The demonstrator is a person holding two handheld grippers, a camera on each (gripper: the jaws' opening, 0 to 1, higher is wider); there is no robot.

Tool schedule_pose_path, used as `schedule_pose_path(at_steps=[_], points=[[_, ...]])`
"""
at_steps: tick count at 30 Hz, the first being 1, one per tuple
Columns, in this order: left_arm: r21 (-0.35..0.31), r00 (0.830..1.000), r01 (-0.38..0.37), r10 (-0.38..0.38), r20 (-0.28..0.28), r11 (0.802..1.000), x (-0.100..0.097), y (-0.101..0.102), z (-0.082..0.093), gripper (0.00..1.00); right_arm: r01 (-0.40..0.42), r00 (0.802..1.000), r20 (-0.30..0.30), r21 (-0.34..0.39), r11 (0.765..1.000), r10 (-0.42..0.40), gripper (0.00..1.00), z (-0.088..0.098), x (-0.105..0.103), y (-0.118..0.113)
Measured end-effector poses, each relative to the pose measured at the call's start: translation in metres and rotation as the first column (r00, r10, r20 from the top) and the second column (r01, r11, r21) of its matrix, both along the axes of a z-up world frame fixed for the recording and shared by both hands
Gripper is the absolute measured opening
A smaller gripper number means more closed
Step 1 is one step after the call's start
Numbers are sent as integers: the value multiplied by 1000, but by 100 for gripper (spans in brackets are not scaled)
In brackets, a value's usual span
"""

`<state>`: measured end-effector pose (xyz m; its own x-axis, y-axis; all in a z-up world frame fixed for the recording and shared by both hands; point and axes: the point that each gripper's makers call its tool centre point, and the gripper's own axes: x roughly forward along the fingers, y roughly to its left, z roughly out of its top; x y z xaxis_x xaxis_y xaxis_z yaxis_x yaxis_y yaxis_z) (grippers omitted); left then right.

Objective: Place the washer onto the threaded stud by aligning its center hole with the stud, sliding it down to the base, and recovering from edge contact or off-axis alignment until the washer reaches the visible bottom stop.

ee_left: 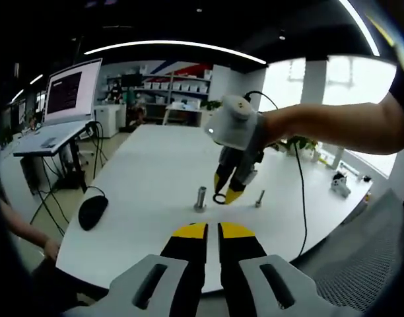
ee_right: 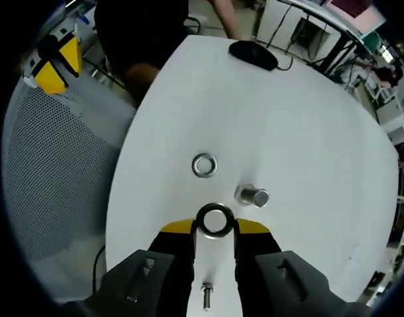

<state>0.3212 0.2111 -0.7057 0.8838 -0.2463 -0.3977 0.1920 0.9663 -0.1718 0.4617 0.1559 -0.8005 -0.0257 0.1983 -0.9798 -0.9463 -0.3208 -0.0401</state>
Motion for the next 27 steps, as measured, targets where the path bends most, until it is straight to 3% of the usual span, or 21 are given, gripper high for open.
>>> schedule_pose_path(at_steps=[11,27], points=[[-3,1000,-3,3,-2,1000,0,0,0,4,-27,999,47,25,999,26,22,12,21,19],[-9,1000,-9,8,-3,1000,1,1,0,4,-71,995,64,14,997,70,22,0,31,29]])
